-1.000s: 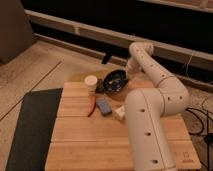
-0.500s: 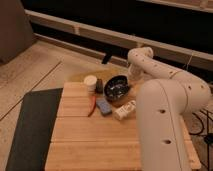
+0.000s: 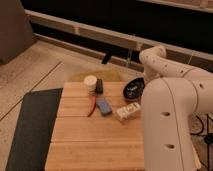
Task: Drag the ceramic bowl in a circle
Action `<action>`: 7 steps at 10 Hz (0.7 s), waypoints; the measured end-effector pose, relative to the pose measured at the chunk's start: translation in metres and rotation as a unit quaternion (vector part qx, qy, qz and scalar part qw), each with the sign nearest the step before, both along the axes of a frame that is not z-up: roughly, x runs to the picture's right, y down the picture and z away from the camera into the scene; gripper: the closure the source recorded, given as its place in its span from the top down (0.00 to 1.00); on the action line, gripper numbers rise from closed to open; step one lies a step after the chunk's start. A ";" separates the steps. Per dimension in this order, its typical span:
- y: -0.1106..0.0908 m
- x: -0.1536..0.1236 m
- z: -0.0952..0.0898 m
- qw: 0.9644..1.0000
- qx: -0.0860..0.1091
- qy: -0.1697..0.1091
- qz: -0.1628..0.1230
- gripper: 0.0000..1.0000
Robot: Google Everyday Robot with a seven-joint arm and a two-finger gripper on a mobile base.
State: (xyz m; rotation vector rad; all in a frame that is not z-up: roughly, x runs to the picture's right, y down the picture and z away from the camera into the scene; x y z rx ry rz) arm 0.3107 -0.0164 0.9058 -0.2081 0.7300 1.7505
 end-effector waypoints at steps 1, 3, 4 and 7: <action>-0.009 0.003 0.012 1.000 0.003 -0.004 -0.006 0.00; -0.016 -0.010 0.041 0.999 0.002 -0.032 -0.020 0.00; -0.016 -0.026 0.057 0.998 -0.002 -0.055 -0.025 0.00; -0.020 -0.081 0.085 0.992 -0.002 -0.124 -0.028 0.00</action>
